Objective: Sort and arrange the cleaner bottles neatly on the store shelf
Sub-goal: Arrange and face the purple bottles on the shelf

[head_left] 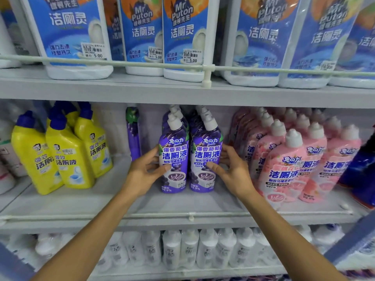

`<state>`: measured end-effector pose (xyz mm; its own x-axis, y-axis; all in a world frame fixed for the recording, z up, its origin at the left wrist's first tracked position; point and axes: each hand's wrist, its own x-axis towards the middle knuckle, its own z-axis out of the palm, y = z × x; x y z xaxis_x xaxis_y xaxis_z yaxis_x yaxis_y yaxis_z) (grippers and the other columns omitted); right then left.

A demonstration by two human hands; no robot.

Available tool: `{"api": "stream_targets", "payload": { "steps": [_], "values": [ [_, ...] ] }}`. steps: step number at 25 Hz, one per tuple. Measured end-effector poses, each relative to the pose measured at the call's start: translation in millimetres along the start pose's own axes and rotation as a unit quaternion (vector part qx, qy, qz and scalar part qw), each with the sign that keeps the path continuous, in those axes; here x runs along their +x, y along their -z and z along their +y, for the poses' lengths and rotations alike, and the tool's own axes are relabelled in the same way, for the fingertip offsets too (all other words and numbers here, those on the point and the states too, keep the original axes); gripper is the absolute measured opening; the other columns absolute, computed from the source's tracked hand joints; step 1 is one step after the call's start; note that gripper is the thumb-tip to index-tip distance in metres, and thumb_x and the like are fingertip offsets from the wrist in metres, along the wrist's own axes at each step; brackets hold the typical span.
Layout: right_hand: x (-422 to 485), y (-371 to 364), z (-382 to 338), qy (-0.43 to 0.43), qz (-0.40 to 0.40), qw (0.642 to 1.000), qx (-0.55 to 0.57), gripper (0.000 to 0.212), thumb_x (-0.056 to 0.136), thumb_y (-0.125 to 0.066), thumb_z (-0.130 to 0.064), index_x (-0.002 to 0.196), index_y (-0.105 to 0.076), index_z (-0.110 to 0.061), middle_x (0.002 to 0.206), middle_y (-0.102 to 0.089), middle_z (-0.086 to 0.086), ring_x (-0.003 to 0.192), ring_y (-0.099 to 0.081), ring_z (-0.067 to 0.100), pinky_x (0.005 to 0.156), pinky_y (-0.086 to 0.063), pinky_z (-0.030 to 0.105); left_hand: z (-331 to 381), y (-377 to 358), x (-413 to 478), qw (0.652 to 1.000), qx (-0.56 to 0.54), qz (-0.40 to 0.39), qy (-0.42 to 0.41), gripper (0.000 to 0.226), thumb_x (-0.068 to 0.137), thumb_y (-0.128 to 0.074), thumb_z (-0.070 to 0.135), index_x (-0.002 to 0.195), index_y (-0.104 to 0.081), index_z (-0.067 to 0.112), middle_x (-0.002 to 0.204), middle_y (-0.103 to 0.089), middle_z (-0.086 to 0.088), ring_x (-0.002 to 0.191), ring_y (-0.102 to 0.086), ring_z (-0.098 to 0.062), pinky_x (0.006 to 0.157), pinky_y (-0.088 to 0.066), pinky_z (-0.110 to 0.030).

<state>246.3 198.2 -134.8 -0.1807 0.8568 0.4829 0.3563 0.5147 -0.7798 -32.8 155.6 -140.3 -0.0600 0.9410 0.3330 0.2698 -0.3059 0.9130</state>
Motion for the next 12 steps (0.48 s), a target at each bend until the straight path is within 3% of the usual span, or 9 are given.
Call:
{"api": "stream_targets", "payload": {
  "steps": [3, 5, 9, 12],
  "values": [
    [0.9, -4.1, 3.7, 0.001, 0.011, 1.0, 0.007, 0.056, 0.085, -0.083, -0.023, 0.132, -0.055, -0.015, 0.117, -0.071, -0.01, 0.103, -0.067, -0.003, 0.088, -0.055, 0.015, -3.8, 1.5, 5.1, 0.999, 0.02, -0.04, 0.003, 0.063, 0.092, -0.072, 0.019, 0.149, -0.047, 0.027, 0.115, -0.073, 0.004, 0.101, -0.069, -0.008, 0.079, -0.052, -0.015],
    [-0.4, -6.4, 7.2, 0.0, 0.023, 1.0, 0.02, 0.055, 0.084, -0.083, -0.02, 0.131, -0.056, -0.017, 0.116, -0.069, -0.015, 0.101, -0.066, -0.006, 0.085, -0.052, 0.011, -6.2, -4.9, 3.3, 1.0, 0.018, -0.017, 0.001, 0.064, 0.094, -0.07, 0.017, 0.152, -0.044, 0.027, 0.114, -0.072, 0.003, 0.097, -0.068, -0.006, 0.073, -0.053, -0.016],
    [-2.6, -8.8, 13.3, 0.006, 0.026, 0.999, 0.028, 0.057, 0.084, -0.083, -0.022, 0.133, -0.056, -0.017, 0.118, -0.068, -0.018, 0.104, -0.067, -0.001, 0.091, -0.055, 0.019, -16.7, -21.2, -6.0, 0.996, 0.004, 0.089, -0.004, 0.055, 0.086, -0.077, 0.01, 0.138, -0.059, 0.012, 0.111, -0.075, -0.006, 0.097, -0.071, -0.013, 0.082, -0.059, -0.027],
    [-3.5, -9.2, 15.8, 0.002, 0.023, 0.999, 0.034, 0.056, 0.085, -0.083, -0.023, 0.134, -0.056, -0.016, 0.121, -0.068, -0.018, 0.107, -0.068, 0.001, 0.094, -0.057, 0.025, -13.7, -25.8, -10.1, 0.996, 0.012, 0.091, -0.008, 0.053, 0.086, -0.078, 0.009, 0.136, -0.06, 0.01, 0.113, -0.074, -0.006, 0.097, -0.071, -0.012, 0.082, -0.057, -0.021]
  ]
}}
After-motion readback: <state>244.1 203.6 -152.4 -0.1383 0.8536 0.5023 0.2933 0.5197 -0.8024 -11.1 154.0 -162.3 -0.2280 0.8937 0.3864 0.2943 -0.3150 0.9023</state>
